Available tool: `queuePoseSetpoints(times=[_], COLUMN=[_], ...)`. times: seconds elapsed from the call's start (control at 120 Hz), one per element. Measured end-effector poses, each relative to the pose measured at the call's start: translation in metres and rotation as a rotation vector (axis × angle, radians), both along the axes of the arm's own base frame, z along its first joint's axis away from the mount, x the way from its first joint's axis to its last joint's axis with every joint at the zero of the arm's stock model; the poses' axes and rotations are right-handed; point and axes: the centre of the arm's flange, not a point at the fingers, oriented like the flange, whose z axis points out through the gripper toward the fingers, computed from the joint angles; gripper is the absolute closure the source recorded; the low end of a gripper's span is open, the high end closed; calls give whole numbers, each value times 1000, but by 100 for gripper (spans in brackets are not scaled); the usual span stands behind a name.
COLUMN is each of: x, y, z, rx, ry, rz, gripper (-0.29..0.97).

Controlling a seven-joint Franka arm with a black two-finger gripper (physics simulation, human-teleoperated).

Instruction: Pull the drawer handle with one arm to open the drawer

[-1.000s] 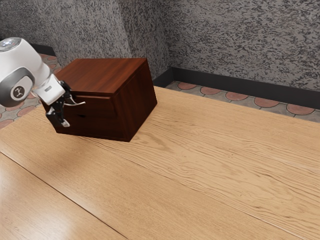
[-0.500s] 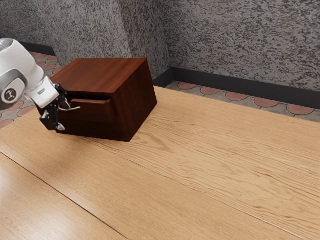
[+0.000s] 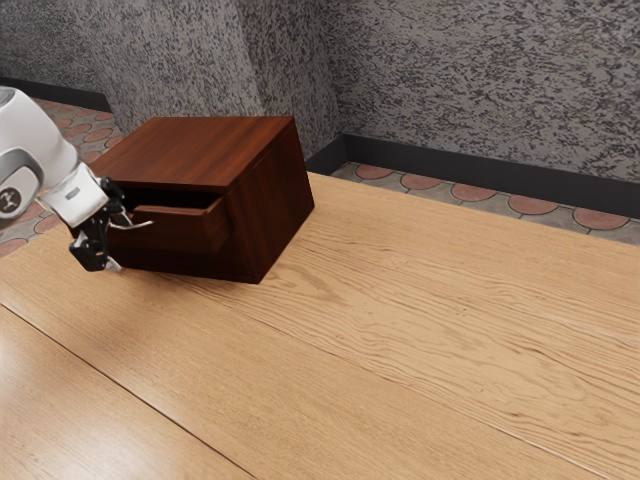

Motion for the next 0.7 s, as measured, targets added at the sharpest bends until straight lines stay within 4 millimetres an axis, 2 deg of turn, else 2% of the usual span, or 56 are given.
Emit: queuePoseSetpoints(times=[0.067, 0.15, 0.342, 0.6, 0.7], x=[-4, -15, -27, -45, -56], y=[-3, -4, -12, -24, -29], z=[2, -1, -7, -1, -3], rx=[-2, -6, -17, -12, -8], ry=[-6, -8, -17, -41, -44], rz=[-3, 1, -3, -8, -6], gripper=[6, 1, 0, 7, 4])
